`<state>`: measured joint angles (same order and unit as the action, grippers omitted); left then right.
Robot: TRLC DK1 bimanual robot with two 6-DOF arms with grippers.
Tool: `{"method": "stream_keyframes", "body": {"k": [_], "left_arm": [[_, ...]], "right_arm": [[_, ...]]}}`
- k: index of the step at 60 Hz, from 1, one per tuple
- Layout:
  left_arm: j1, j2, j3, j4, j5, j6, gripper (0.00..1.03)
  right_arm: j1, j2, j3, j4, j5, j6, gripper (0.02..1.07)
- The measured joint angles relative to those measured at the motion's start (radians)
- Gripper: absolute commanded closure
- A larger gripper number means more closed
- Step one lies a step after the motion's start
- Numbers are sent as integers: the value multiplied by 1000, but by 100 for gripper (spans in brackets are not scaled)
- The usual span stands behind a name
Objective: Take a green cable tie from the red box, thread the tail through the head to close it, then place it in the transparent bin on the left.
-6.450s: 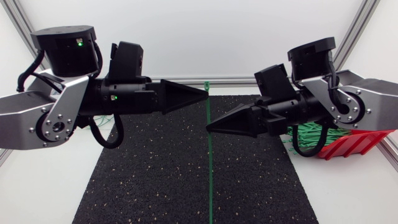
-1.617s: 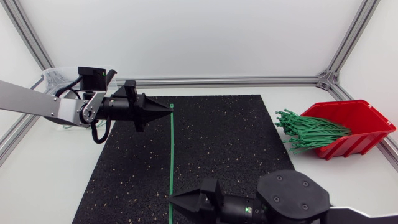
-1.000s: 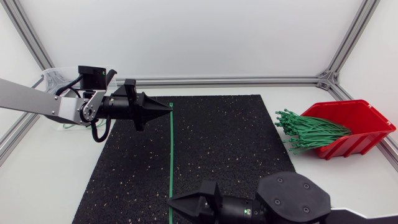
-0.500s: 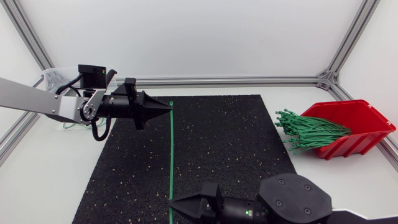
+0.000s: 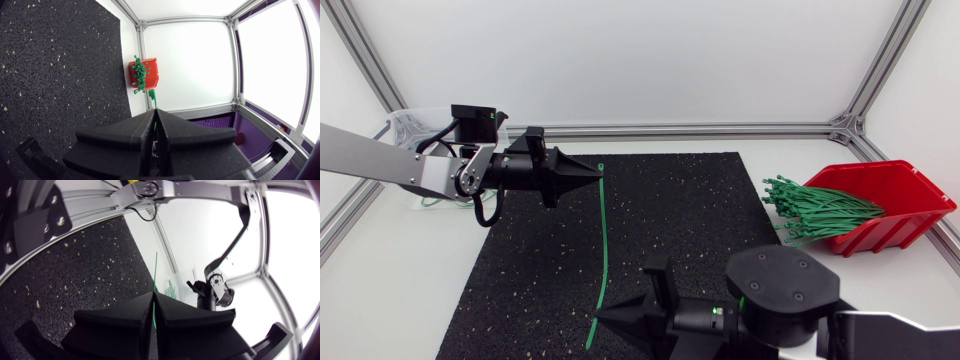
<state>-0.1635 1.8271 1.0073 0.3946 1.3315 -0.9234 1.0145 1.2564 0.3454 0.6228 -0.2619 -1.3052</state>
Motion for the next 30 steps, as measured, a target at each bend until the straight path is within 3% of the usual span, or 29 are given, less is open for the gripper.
{"method": "stream_keyframes", "body": {"k": [13, 30], "left_arm": [[-2, 0, 0, 37, -2, 1, 100], [-31, -16, -39, 137, -55, 23, 100]], "right_arm": [[-132, -17, 241, -316, -117, 375, 102], [-193, 3, 344, -468, -292, 732, 102]]}}
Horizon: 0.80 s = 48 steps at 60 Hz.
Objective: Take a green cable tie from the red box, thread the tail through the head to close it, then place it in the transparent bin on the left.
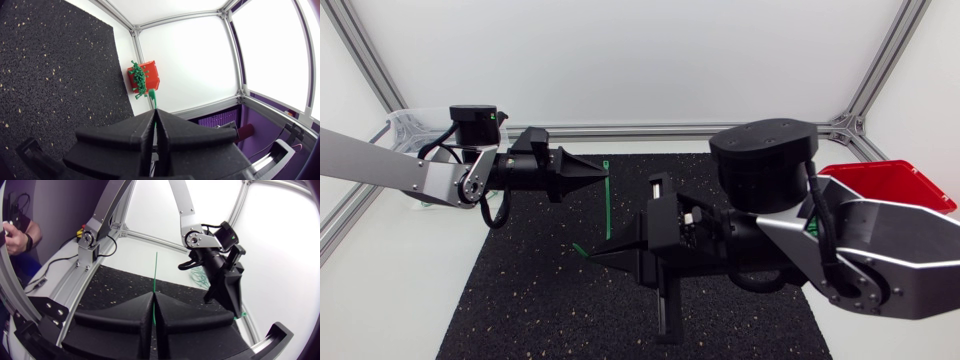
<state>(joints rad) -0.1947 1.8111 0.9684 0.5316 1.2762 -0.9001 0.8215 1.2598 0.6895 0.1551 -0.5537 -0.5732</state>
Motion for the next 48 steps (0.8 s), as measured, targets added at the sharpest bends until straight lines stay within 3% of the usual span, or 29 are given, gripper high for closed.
{"method": "stream_keyframes", "body": {"k": [22, 29, 39, 48], "left_arm": [[-14, -107, -32, 58, -88, 143, 100], [-34, -148, -61, 61, -106, 195, 100], [-83, -227, -125, 62, -156, 256, 100], [-131, -324, -180, 63, -196, 281, 100]], "right_arm": [[-103, 18, 93, -222, -322, 248, 102], [-146, 31, 146, -324, -470, 311, 102], [-169, 37, 183, -438, -581, 380, 102], [-178, 61, 289, -740, -705, 438, 102]]}}
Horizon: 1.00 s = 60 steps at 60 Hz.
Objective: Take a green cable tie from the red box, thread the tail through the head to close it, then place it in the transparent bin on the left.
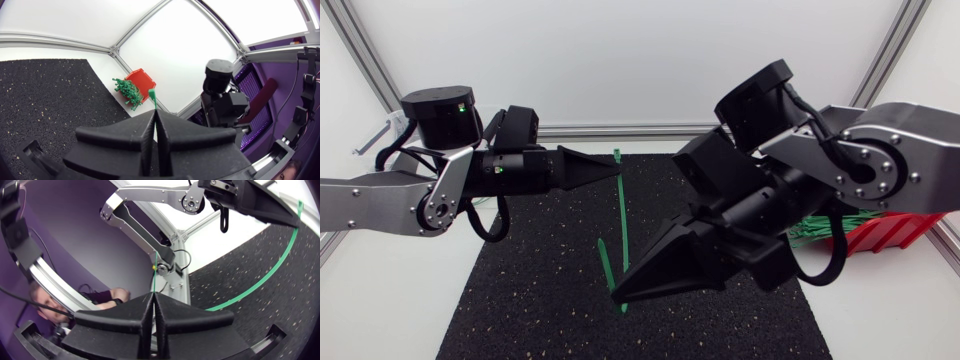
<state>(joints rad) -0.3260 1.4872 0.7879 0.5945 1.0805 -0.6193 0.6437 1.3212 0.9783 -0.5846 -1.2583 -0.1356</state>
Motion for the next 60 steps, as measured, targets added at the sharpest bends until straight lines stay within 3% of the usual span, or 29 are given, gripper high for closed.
{"method": "stream_keyframes", "body": {"k": [6, 22, 41, 60], "left_arm": [[-29, -63, -26, 2, -27, 8, 100], [-84, -151, -84, 2, -81, 20, 100], [-136, -289, -155, 2, -150, 27, 100], [-142, -377, -155, 6, -175, 26, 100]], "right_arm": [[-9, 39, 98, -167, -57, 14, 102], [-11, -5, 153, -201, -70, 257, 102], [-48, -80, 167, -72, -63, 607, 102], [-16, -88, 179, 33, -19, 883, 102]]}}
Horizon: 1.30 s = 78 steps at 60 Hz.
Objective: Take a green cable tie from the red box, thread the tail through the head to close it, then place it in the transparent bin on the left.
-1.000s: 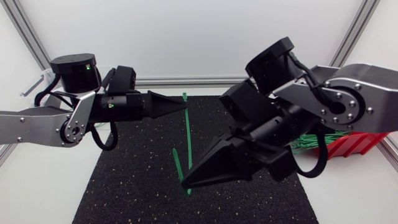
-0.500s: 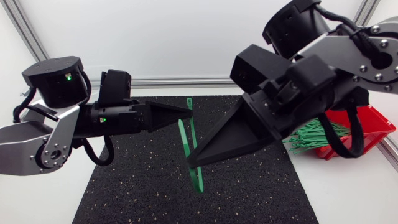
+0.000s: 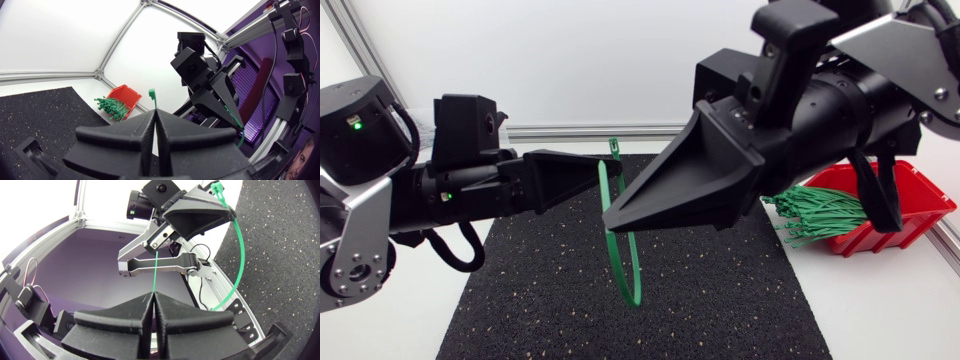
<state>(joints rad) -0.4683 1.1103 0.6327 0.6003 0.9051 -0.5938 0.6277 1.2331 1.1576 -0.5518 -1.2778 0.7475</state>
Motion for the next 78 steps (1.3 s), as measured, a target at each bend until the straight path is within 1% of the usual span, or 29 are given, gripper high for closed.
{"method": "stream_keyframes", "body": {"k": [7, 10, 16, 22, 28, 37, 46, 56, 66, 78], "left_arm": [[-19, -26, 0, 0, -25, -6, 100], [-32, -42, 0, -1, -32, -8, 100], [-47, -77, 0, 0, -45, -11, 100], [-57, -100, -8, 2, -53, -11, 100], [-69, -104, -18, 0, -60, -11, 100], [-85, -112, -33, 0, -98, -7, 100], [-103, -130, -54, 0, -105, -7, 100], [-125, -157, -62, 0, -135, -2, 100], [-145, -168, -62, -1, -166, 18, 100], [-156, -167, -62, -8, -179, 39, 100]], "right_arm": [[2, -24, -1, 125, 47, 134, 102], [8, -37, -1, 145, 64, 190, 102], [26, -50, -1, 108, 75, 246, 102], [25, -47, -1, 80, 79, 265, 102], [23, -48, -1, 78, 78, 271, 102], [4, -48, -1, 78, 77, 272, 102], [-22, -51, -2, 68, 78, 275, 102], [-34, -54, -9, 55, 78, 275, 102], [-34, -55, -12, 55, 77, 278, 102], [-34, -55, -15, 54, 78, 278, 102]]}}
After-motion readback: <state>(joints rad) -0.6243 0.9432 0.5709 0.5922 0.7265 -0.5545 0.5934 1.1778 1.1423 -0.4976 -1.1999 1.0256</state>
